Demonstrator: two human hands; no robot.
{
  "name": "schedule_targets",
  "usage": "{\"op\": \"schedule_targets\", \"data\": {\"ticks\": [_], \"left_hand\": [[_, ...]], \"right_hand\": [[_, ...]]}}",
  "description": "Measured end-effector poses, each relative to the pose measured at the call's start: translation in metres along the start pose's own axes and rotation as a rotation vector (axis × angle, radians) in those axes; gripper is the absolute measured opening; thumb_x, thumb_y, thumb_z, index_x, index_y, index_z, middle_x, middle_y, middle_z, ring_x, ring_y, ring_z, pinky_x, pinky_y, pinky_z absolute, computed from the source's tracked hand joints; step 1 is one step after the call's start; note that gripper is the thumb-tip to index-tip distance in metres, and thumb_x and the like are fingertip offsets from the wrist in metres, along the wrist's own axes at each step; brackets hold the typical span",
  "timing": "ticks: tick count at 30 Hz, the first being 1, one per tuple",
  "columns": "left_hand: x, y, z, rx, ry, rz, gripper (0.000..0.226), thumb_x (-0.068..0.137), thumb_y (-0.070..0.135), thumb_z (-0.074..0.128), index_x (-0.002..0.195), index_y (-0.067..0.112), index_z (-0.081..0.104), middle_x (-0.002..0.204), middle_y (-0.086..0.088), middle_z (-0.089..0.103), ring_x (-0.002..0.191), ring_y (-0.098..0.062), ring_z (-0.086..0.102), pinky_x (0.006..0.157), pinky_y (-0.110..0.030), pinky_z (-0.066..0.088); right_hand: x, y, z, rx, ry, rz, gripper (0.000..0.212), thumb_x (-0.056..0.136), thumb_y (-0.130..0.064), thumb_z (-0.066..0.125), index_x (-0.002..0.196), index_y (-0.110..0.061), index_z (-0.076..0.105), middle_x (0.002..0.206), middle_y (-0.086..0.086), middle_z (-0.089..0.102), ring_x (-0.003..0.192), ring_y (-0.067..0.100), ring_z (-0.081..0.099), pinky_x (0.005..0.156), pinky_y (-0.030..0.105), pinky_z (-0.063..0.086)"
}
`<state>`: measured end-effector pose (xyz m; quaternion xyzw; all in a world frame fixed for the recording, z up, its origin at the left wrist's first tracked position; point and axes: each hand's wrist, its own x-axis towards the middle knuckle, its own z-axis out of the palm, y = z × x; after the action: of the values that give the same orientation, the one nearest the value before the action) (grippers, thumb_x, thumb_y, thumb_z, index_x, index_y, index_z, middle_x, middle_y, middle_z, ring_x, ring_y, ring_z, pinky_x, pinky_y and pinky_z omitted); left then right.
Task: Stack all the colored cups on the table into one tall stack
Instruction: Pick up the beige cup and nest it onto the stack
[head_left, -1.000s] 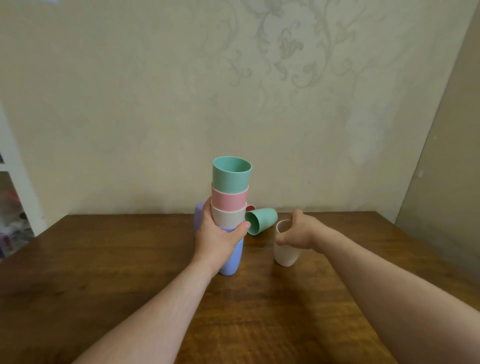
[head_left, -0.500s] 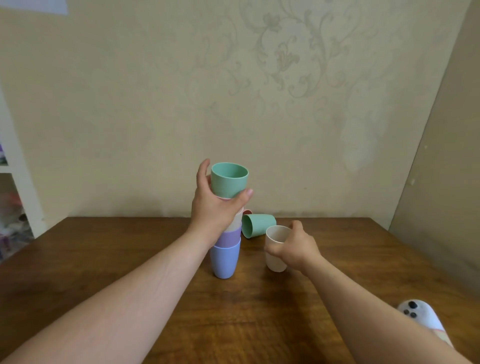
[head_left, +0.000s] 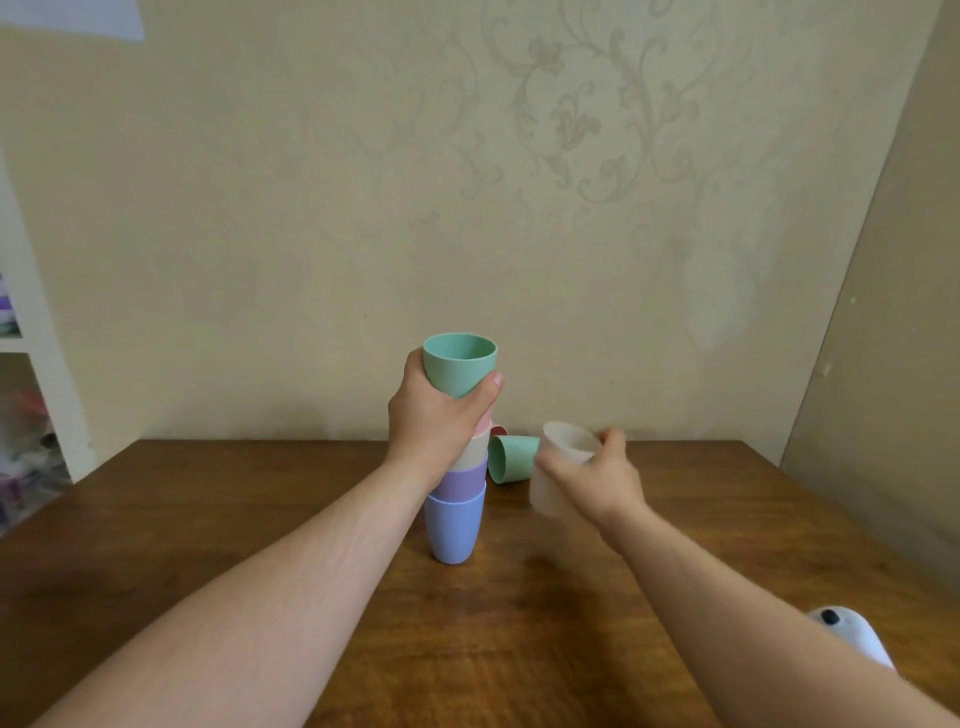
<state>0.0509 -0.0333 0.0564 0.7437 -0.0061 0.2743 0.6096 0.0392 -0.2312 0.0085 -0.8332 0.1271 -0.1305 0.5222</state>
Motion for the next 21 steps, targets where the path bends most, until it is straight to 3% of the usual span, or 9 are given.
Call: {"op": "schedule_targets", "data": {"ticks": [4,7,10,13,16,18,20,21], "left_hand": [[0.0,-0.001,0.001,0.019,0.003,-0.017,0.061,0.077,0.054,0.09,0.124,0.033,0.058,0.106,0.018,0.069,0.102,-0.019,0.07,0.082,-0.03,0.051],[0.0,0.001,0.002,0.022,0.014,-0.046,0.064,0.071,0.058,0.089,0.122,0.035,0.059,0.105,0.018,0.07,0.097,-0.015,0.072,0.079,-0.032,0.054],[0.0,0.003,0.003,0.04,0.001,-0.091,0.061,0.07,0.057,0.088,0.118,0.04,0.055,0.099,0.021,0.068,0.092,-0.01,0.069,0.077,-0.032,0.052],[-0.002,0.008,-0.001,0.056,-0.037,-0.096,0.058,0.076,0.053,0.087,0.119,0.038,0.051,0.097,0.02,0.068,0.08,-0.001,0.069,0.072,-0.03,0.05],[-0.004,0.013,-0.002,0.058,-0.079,-0.103,0.053,0.082,0.044,0.086,0.122,0.029,0.054,0.086,0.016,0.069,0.054,0.014,0.066,0.05,-0.022,0.047],[-0.003,0.012,-0.002,0.051,-0.094,-0.078,0.052,0.083,0.038,0.086,0.125,0.025,0.057,0.082,0.014,0.071,0.052,0.02,0.063,0.04,-0.011,0.043],[-0.002,0.007,-0.002,0.069,-0.103,-0.041,0.052,0.082,0.035,0.085,0.126,0.027,0.059,0.071,0.016,0.075,0.055,0.02,0.064,0.045,-0.012,0.046],[-0.002,0.005,-0.003,0.065,-0.104,-0.039,0.052,0.081,0.036,0.086,0.125,0.029,0.058,0.071,0.026,0.075,0.057,0.02,0.065,0.052,-0.017,0.05]], "right_hand": [[0.007,-0.092,-0.025,0.439,0.069,-0.172,0.079,0.071,-0.059,0.088,0.134,-0.036,0.047,0.131,0.006,0.066,0.107,0.025,0.069,0.095,0.051,0.061],[0.005,-0.16,-0.033,0.635,0.01,-0.322,0.065,0.085,-0.046,0.086,0.136,-0.032,0.048,0.128,0.001,0.063,0.114,0.024,0.069,0.096,0.048,0.062],[-0.012,-0.198,-0.024,0.545,-0.139,-0.463,0.064,0.088,-0.038,0.086,0.139,-0.029,0.048,0.12,-0.004,0.063,0.104,0.016,0.069,0.081,0.035,0.063],[-0.021,-0.198,-0.005,0.403,-0.264,-0.503,0.077,0.085,-0.034,0.09,0.148,-0.027,0.045,0.116,-0.004,0.064,0.097,0.008,0.069,0.07,0.022,0.06],[-0.018,-0.172,0.014,0.308,-0.323,-0.48,0.085,0.081,-0.037,0.093,0.151,-0.03,0.045,0.122,-0.002,0.066,0.106,0.013,0.07,0.084,0.03,0.062],[-0.017,-0.153,0.021,0.293,-0.371,-0.449,0.083,0.082,-0.038,0.092,0.15,-0.032,0.045,0.125,-0.001,0.067,0.11,0.013,0.07,0.086,0.033,0.061],[-0.015,-0.139,0.024,0.332,-0.399,-0.448,0.077,0.085,-0.035,0.09,0.148,-0.034,0.046,0.127,-0.002,0.069,0.112,0.011,0.07,0.089,0.033,0.06],[-0.014,-0.136,0.025,0.356,-0.402,-0.455,0.072,0.087,-0.033,0.089,0.145,-0.034,0.047,0.127,-0.003,0.069,0.112,0.009,0.07,0.091,0.031,0.06]]}}
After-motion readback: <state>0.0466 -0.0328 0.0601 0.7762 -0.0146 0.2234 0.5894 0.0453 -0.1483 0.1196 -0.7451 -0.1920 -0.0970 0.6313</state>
